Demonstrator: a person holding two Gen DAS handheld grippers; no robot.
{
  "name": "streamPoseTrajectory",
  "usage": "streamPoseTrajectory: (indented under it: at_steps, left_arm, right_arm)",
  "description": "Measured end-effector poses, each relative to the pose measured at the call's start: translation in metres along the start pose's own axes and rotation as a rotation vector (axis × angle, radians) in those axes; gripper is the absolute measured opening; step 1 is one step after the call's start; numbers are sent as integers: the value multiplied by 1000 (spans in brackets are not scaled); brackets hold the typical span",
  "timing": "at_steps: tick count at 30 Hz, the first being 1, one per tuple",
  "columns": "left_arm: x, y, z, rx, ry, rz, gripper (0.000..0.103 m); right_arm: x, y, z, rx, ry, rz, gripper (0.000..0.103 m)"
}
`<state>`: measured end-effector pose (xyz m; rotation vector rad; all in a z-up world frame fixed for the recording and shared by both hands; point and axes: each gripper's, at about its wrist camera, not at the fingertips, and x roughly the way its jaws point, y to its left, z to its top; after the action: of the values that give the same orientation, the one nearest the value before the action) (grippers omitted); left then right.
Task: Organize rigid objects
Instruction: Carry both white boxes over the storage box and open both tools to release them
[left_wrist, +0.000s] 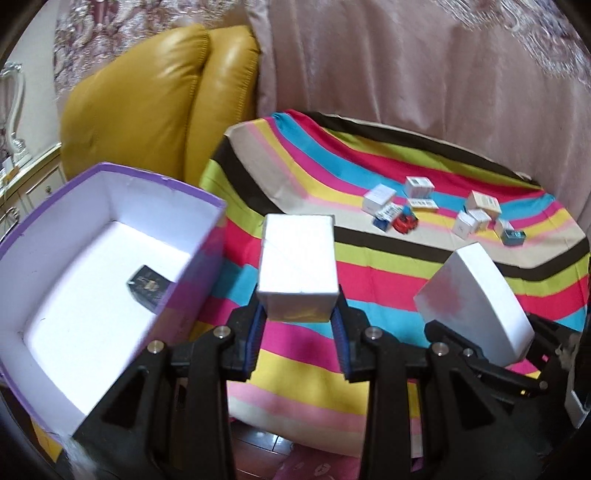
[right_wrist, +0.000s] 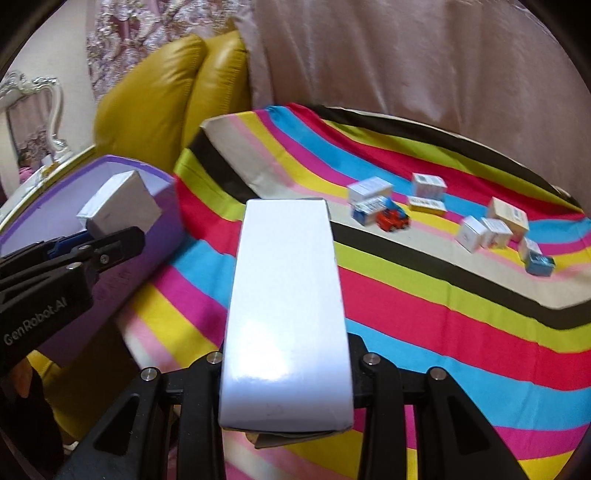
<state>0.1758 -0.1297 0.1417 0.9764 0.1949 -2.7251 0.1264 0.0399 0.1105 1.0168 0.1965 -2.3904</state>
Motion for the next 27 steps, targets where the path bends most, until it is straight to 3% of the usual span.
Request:
streamPoseTrajectory:
  at_steps: [8,15,24,27]
  left_arm:
    - [-22,45,8,-67,-29,87,37]
    - [-36,85,1,-116,-36,166,37]
    - [-74,145,2,-209,-131,333,37]
    - [-74,169,2,-262,-121,362,37]
  right_arm:
    - [-5,67,31,-169,-70,62,36]
    - [2,109,52,-245,-84,124,36]
    - [8,175,76,-343,-59,321,36]
    - [16,202,81,-362,-41,388,36]
